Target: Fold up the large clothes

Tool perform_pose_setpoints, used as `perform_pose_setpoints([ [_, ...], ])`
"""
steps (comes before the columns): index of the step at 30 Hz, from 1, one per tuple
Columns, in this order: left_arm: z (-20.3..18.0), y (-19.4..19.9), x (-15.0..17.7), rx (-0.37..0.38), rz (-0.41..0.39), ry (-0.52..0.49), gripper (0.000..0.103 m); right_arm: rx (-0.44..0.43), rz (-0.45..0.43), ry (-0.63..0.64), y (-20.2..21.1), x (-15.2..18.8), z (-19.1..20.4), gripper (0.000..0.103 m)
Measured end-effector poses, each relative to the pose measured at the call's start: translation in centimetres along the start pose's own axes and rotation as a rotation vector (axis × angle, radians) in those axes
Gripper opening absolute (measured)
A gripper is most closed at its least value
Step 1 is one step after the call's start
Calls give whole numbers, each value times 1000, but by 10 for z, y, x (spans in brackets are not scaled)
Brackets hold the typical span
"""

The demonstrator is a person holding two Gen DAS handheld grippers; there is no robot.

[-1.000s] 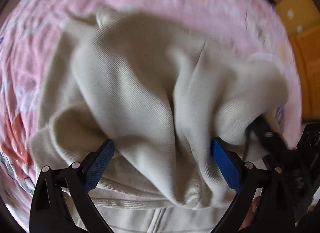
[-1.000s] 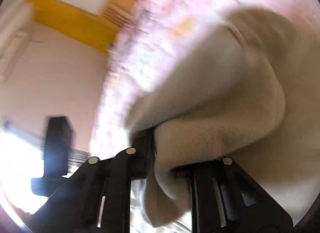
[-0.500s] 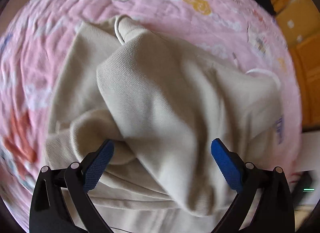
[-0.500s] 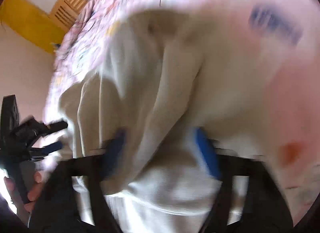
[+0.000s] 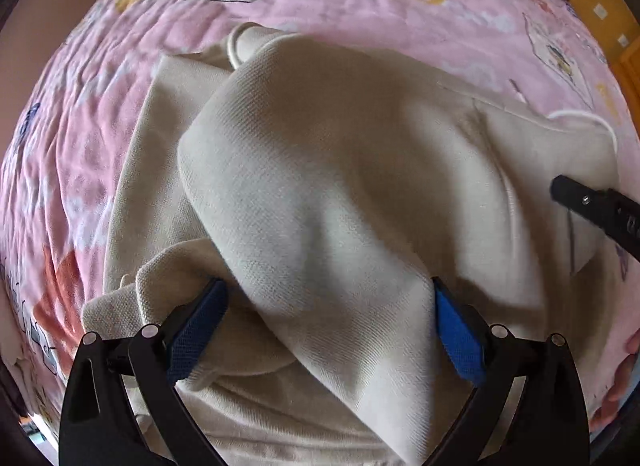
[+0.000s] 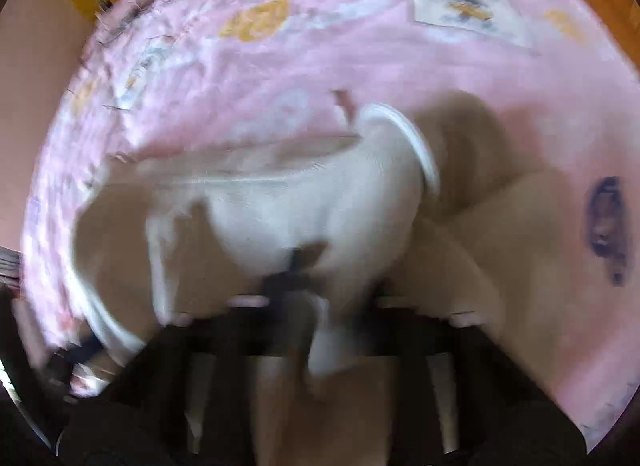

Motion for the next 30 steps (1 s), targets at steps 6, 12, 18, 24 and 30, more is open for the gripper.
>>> perform_pose_setpoints([
  [6, 5, -3, -24, -70, -134, 31, 96, -342, -234, 18, 75, -72, 40, 6],
  [12, 10, -21, -46, -68, -81, 82, 96, -342, -218, -57, 49, -48, -23, 6],
  [18, 12, -24, -41, -12, -46, 36, 96, -265, -151, -152, 29, 23, -76, 11],
  [24, 10, 22, -18, 155, 15, -35, 95, -168, -322, -77, 100, 45, -40, 71],
  [30, -2, 4, 25, 37, 47, -120, 95, -365, -214, -2, 70, 102, 46, 70],
])
Point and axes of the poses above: each gripper's, at about its wrist camera, not at the fingertips, and y roughly against the way its jaws point, z to its left, x to its underside, the point moved 10 cm from there along -y, roughly the way its jaws point, and after that the axes turned 8 degrees about -x, right-handed, at the moved point
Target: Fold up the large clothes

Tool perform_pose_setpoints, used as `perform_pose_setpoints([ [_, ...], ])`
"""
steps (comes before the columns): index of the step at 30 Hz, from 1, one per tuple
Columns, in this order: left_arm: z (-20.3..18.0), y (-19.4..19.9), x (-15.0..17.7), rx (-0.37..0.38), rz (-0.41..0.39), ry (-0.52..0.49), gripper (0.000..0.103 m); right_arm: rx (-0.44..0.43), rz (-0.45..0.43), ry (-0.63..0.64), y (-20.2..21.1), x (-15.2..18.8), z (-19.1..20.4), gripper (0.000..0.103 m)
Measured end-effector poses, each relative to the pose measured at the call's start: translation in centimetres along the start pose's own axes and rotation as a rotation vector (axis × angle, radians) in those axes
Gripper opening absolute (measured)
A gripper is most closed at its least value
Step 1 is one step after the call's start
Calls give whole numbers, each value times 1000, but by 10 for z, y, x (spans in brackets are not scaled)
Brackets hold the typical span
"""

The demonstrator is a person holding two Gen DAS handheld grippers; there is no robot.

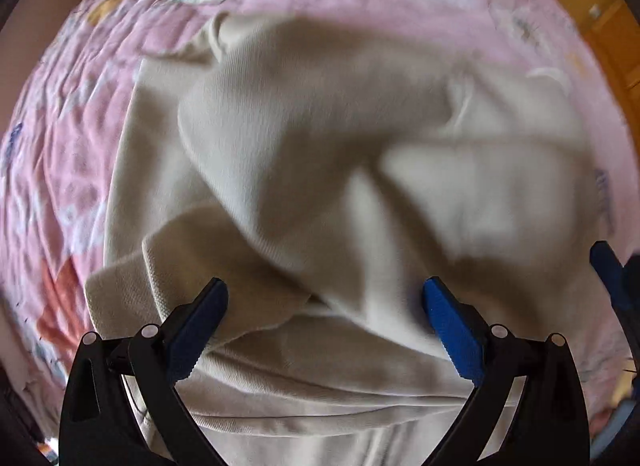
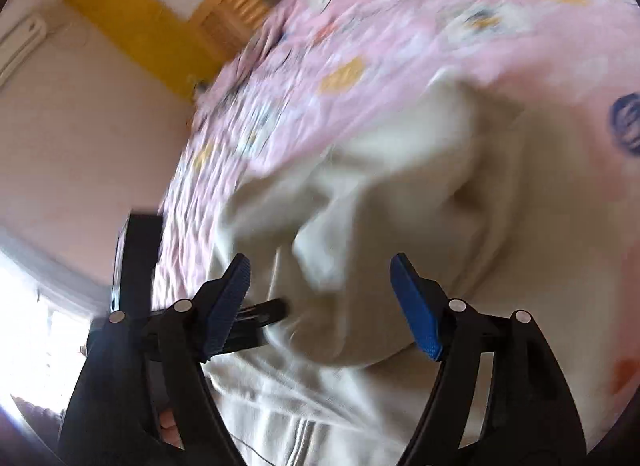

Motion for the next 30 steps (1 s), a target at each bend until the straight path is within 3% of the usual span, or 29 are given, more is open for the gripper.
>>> perform_pose_setpoints([
  [1, 2, -5, 4, -16, 10, 2, 95, 35, 42, 8, -13, 9, -5, 59],
  [3, 4, -15, 14, -77, 21, -22, 96, 105, 135, -14, -31, 40, -24, 46],
  [7, -4, -15, 27, -190, -4, -82, 96, 94, 193, -23, -29, 71, -44, 28],
  [9, -5, -12, 31, -211, -7, -61, 96, 89, 215, -49, -27, 71, -48, 26],
  [13, 4, 0, 29, -167, 12, 17, 96, 148, 199, -70, -22, 73, -41, 26],
  [17, 8, 3, 30, -129, 46, -8, 96, 167, 176, -67, -27, 73, -45, 27],
  [18, 9, 6, 29, -132, 47, -23, 96, 152, 175, -57, -23, 72, -42, 29],
  [21, 15, 35, 30, -122, 0, -38, 95, 57, 185, -68, 0, 69, -35, 52],
  [24, 16, 66, 43, -32, -28, 15, 95, -28, 125, -48, 46, 67, -24, 62],
  [27, 16, 86, 65, 70, -12, 71, 95, -3, 101, 50, 92, 70, -9, 74],
  [30, 25, 107, 94, 91, -13, 72, 95, 54, 80, 92, 135, 79, 3, 83],
])
Point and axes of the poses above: each gripper's, at about its wrist camera, not at the fingertips, and y roughly against the way its jaws point, z to its left, x to its underside, the point moved 10 cm from there along -y, roughly the way its jaws point, and after that the axes turned 8 degrees about -x, right-handed, at the moved point
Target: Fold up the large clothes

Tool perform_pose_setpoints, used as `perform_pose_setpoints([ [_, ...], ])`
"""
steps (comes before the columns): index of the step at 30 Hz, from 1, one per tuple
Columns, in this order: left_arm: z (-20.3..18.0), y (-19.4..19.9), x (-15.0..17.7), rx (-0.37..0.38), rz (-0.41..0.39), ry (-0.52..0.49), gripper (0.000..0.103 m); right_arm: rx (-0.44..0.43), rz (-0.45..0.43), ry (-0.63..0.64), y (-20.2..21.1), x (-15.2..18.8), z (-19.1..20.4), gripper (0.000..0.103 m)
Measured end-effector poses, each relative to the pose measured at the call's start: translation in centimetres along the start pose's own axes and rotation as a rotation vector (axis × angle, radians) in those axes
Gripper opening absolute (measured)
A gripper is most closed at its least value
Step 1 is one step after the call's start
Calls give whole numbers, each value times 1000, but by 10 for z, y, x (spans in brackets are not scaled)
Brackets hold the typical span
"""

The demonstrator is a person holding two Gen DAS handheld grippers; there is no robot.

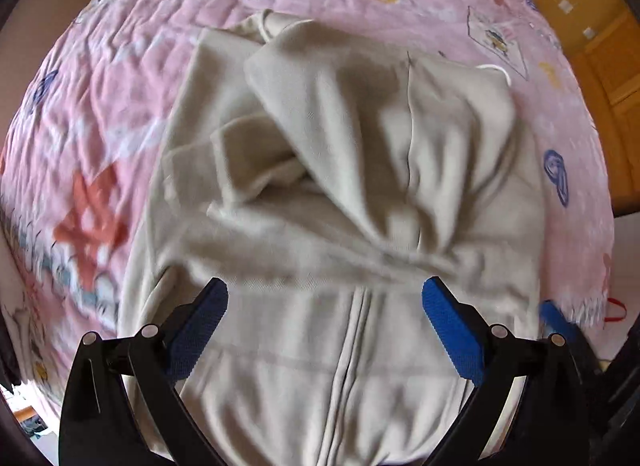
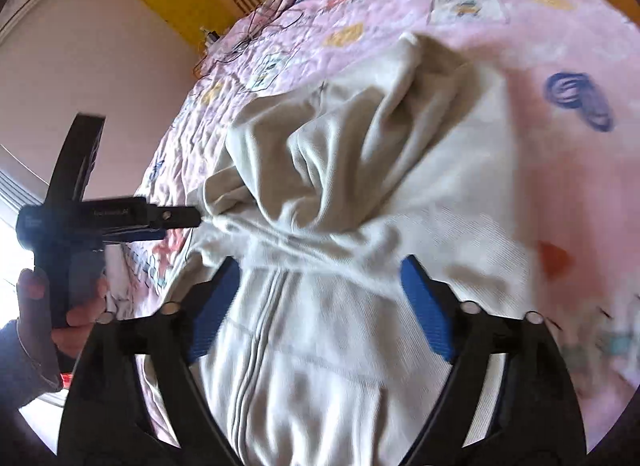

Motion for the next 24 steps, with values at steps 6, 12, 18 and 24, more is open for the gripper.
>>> perform_pose_setpoints([
  [6, 65, 52, 44, -40, -126, -19, 95, 293, -119, 33, 89, 34, 0, 85],
  [12, 128, 77, 78, -25, -187, -119, 95, 399, -180, -67, 145, 79, 3, 85],
  [18, 191, 53, 123, -17, -38, -131, 95, 289, -71, -284, 144, 137, -17, 85],
  [24, 251, -8, 180, -66, 135, -175, 95, 291, 16, -314, 146, 187, -44, 85],
])
Point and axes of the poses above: each gripper's, at about its wrist camera, not at the fingertips, and y roughly against the way its jaws point, z to its left, x to its underside, the point moved 10 cm from there along -y, roughly the way its jaws point, and after that the axes turned 8 degrees about -x, right-handed, at the moved point
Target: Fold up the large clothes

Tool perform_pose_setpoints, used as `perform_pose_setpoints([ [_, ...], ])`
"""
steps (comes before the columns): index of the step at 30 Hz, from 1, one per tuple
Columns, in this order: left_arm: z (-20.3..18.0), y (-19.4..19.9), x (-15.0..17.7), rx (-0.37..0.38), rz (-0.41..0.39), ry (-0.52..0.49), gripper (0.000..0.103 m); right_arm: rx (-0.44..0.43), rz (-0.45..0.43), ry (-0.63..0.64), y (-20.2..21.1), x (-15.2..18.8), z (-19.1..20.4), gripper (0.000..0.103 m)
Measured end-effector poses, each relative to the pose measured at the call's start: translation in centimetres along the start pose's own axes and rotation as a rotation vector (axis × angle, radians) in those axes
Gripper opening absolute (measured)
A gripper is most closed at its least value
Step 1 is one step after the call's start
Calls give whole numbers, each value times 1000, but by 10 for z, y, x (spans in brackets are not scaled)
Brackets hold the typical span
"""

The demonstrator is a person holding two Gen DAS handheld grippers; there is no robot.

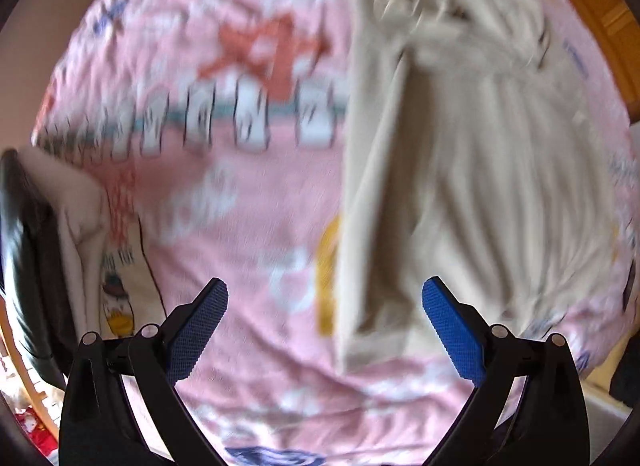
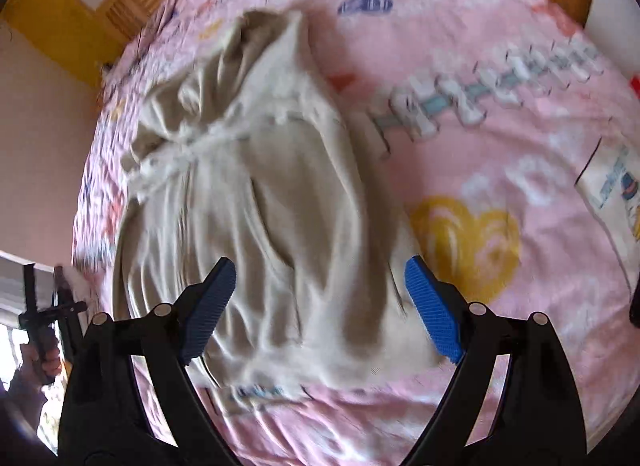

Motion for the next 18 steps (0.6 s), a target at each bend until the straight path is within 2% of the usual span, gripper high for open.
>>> perform_pose_setpoints([
  [3, 11, -32, 25, 10, 45, -10, 95, -27, 96, 35, -23, 20, -17, 85],
  [7, 3, -63, 45, 85, 105, -3, 95, 19, 233, 54, -58, 38, -53, 85],
  [10, -5, -73, 50, 110, 116, 13, 95, -40, 269, 38, -76, 40, -59, 85],
  [14, -26, -86, 55, 217, 169, 48, 95, -117, 293, 51, -91, 39, -58, 86],
  [15, -31, -88, 56, 227, 178, 40, 95, -132, 298, 38, -92, 39, -59, 87],
  [18, -39, -99, 59, 187, 197, -9, 95, -189, 306, 8, -90, 37, -59, 89],
])
Point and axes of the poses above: each gripper's, at about its wrist camera, not at the fingertips, and y roughly against the way its jaws point, z to its left, x to its underside, the point moved 10 cm from there along -y, roughly the way its jaws point, and after that the axes turned 8 degrees about -x, right-handed, at the moved point
